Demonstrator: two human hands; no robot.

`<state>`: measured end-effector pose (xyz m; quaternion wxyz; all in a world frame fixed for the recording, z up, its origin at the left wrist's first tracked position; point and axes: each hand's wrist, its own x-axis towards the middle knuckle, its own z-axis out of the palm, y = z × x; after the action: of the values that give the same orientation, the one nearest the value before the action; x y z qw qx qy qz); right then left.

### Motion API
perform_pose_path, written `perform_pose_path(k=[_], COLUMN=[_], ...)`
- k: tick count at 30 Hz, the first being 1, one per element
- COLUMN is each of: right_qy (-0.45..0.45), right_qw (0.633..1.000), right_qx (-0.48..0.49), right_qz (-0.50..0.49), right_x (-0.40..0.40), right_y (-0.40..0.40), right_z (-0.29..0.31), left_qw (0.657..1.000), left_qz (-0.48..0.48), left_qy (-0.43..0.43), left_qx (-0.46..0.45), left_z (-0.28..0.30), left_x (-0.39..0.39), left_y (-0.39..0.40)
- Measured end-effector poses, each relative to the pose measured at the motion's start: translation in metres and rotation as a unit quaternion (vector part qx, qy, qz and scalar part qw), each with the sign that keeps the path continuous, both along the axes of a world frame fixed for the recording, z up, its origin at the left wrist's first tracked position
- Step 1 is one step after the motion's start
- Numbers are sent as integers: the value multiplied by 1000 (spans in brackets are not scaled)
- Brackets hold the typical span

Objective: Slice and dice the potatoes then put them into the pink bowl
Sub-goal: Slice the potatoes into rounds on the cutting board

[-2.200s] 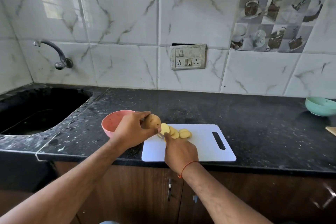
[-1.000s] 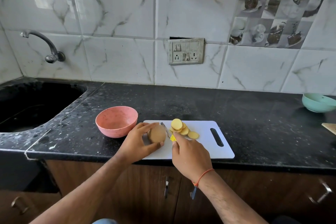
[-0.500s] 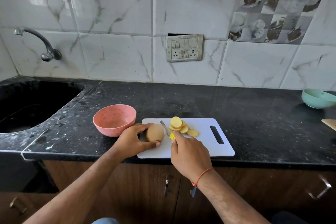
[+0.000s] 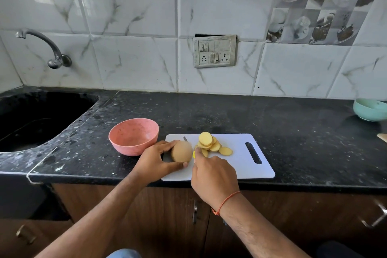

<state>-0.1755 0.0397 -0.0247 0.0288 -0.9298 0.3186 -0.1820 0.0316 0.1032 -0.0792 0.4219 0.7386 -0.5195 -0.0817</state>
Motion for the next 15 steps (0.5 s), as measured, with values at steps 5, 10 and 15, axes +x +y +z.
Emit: perform_pose_path(k=[5,10,15], right_qy=[4,24,20], right_qw=[1000,1000,1000], right_qx=[4,1,13], right_qz=[1,9,15], right_x=[11,2,2], right_y=[-1,0,0], right_z=[7,4,6], left_qw=[1000,1000,1000], left_qz=[0,2,3], left_qy=[-10,-16,-24], left_qx=[2,2,-1], left_z=[-2,-2,-2], left_x=[2,-1,-1], left_y=[-1,-2,-1])
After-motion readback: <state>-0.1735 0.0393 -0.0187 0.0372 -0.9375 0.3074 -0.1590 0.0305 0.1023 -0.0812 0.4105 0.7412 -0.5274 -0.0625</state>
